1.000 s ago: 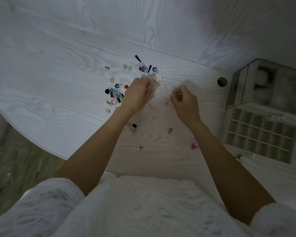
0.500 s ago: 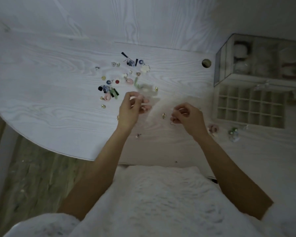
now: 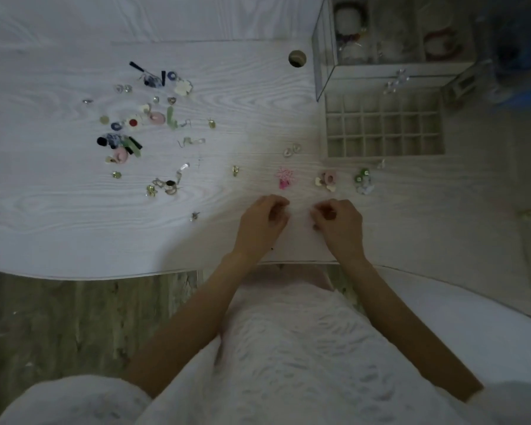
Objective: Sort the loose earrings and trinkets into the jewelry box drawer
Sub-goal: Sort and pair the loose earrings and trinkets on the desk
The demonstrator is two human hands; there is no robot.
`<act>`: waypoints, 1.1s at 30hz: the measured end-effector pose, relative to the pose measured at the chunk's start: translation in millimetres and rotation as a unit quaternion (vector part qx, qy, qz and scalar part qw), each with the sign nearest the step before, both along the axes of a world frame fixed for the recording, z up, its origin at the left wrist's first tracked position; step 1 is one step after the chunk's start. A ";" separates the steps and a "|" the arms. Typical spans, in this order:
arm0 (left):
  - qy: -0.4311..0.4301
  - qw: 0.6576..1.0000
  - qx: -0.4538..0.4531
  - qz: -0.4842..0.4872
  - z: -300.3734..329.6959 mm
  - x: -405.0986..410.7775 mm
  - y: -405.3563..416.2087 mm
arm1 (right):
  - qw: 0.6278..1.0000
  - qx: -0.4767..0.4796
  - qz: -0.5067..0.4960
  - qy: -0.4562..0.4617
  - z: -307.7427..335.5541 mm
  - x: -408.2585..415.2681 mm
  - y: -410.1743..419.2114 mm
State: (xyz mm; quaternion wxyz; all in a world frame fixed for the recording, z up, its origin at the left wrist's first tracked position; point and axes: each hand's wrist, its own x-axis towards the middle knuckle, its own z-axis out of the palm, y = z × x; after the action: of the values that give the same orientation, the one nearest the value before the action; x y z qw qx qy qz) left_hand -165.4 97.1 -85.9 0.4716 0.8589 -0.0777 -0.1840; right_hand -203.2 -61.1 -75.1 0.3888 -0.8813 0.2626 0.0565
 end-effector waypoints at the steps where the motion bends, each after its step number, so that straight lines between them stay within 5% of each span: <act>1: -0.006 1.000 0.006 -0.007 0.7 -0.6 1.2 | 1.000 -0.005 0.004 -0.003 1.1 1.7 0.8; 16: -0.017 0.991 0.130 0.004 0.8 -15.4 -20.2 | 0.979 -0.040 0.200 0.000 -0.9 -3.9 -2.2; 33: 0.007 0.997 0.050 0.060 3.1 -13.0 0.9 | 0.971 -0.046 0.233 -0.002 5.6 14.4 16.2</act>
State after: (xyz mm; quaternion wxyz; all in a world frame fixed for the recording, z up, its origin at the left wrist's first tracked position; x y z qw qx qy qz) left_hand -178.4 98.0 -82.7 0.4388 0.8832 -0.0131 -0.1648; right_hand -188.9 -44.9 -69.5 0.3248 -0.9352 0.0516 0.1317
